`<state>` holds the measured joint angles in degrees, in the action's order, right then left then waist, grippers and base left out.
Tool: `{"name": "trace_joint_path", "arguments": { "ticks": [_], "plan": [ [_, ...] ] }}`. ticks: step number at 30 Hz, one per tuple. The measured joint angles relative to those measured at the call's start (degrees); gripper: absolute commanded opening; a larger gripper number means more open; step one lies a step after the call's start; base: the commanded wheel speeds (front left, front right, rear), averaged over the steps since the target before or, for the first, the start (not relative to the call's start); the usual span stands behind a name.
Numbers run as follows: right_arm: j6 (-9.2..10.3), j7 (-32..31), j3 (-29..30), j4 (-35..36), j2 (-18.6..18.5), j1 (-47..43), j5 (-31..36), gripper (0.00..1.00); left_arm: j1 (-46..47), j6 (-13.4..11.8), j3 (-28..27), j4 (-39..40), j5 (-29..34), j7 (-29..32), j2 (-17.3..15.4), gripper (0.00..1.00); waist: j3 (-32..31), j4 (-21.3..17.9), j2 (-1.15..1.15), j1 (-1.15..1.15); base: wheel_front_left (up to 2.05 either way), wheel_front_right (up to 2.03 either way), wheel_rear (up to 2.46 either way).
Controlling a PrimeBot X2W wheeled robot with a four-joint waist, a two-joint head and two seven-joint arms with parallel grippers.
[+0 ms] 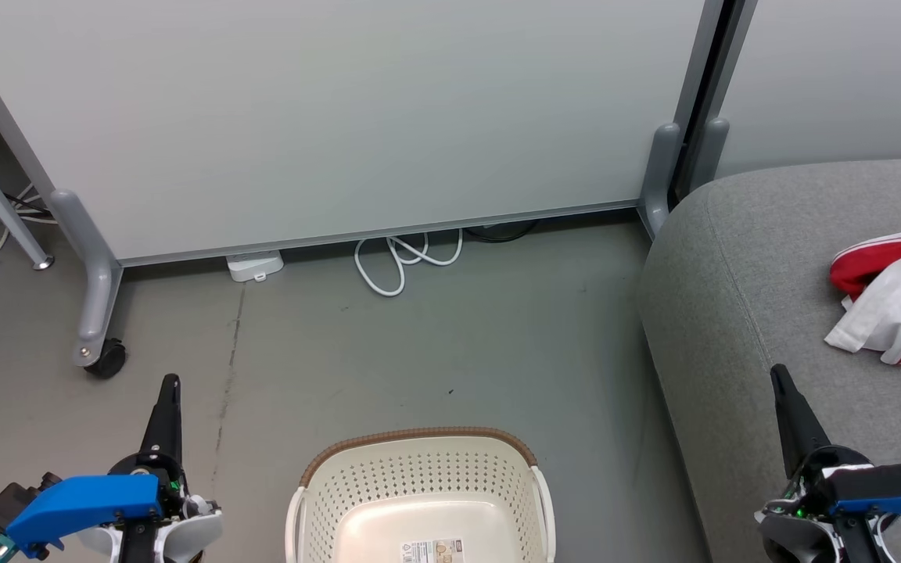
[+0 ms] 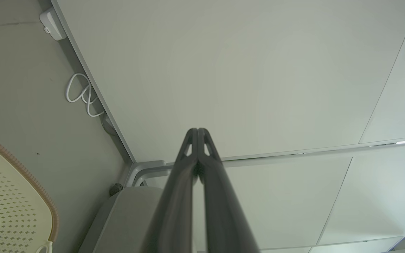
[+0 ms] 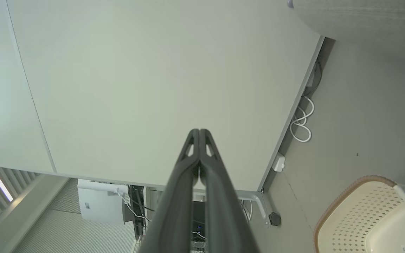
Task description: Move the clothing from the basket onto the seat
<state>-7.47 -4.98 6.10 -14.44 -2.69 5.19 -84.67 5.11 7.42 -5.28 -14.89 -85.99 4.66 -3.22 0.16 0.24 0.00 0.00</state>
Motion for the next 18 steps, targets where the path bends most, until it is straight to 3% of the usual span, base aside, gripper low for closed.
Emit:
{"name": "trace_joint_path", "arguments": {
  "ticks": [18],
  "plan": [
    [0.0,-1.52,0.38,0.3,-0.02,0.59,-7.28,0.0,0.69,0.0,-1.25,0.77,-5.98,1.82,0.31,0.0,0.02,-0.23,0.0,0.0,0.0,0.0,0.0]
  ]
}}
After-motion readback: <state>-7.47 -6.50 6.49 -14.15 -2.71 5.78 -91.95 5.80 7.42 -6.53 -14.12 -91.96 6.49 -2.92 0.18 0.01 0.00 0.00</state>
